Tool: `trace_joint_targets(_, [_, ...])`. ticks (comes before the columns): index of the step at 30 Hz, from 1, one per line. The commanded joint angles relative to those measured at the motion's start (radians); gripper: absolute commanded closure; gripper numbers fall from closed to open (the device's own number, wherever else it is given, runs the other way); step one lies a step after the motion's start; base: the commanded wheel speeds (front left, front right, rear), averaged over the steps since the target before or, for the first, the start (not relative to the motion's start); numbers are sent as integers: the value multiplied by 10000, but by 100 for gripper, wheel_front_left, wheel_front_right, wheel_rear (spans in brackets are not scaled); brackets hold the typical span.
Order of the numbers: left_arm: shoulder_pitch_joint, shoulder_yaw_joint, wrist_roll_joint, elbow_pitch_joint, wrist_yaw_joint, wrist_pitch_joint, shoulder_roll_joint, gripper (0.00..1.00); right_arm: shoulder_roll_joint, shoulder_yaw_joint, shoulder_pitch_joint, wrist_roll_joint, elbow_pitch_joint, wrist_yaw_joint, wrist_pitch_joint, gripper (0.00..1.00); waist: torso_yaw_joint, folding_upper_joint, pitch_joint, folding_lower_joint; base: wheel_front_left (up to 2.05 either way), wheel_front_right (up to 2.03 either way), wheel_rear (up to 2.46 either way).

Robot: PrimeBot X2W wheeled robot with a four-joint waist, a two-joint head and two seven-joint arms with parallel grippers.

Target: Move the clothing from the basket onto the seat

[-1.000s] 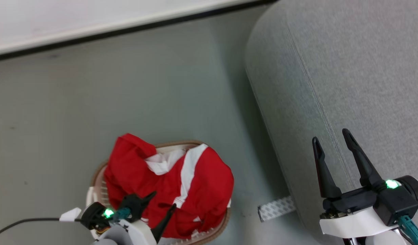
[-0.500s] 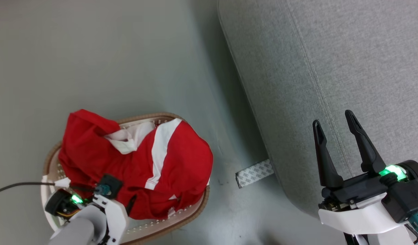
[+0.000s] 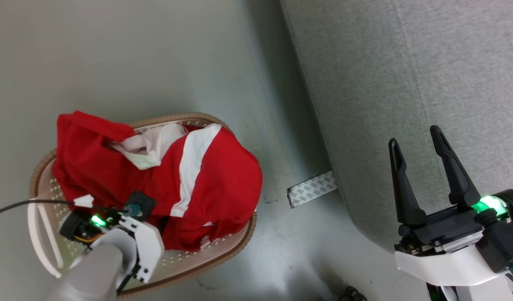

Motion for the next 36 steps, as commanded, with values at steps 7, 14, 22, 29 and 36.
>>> trace_joint_targets(7, [99,-850,-854,-80,-41,-315,-387,100,4,-91,-100,-237,237,-24,1,0,507,0,-529,-1,0,0,0])
trace_joint_targets(14, [695,-1489,-1838,-669,-44,-528,-548,100,0,-109,-95,-297,763,-24,3,0,1228,0,-1928,-1,0,0,0])
trace_joint_targets(22, [1827,-2078,-3029,-1774,-30,-462,-447,100,-9,-230,548,-538,1675,-24,1,0,2479,0,-4277,-1,0,0,0])
trace_joint_targets(29, [2448,-1947,-3549,-3229,128,-425,-189,100,-8,-394,1175,-724,2173,-25,1,0,3331,0,-5772,-1,0,0,0])
trace_joint_targets(36, [2985,-1763,-3840,-5678,822,147,317,100,-5,-661,1824,-693,2459,-25,1,0,3787,0,-6846,-1,0,0,0])
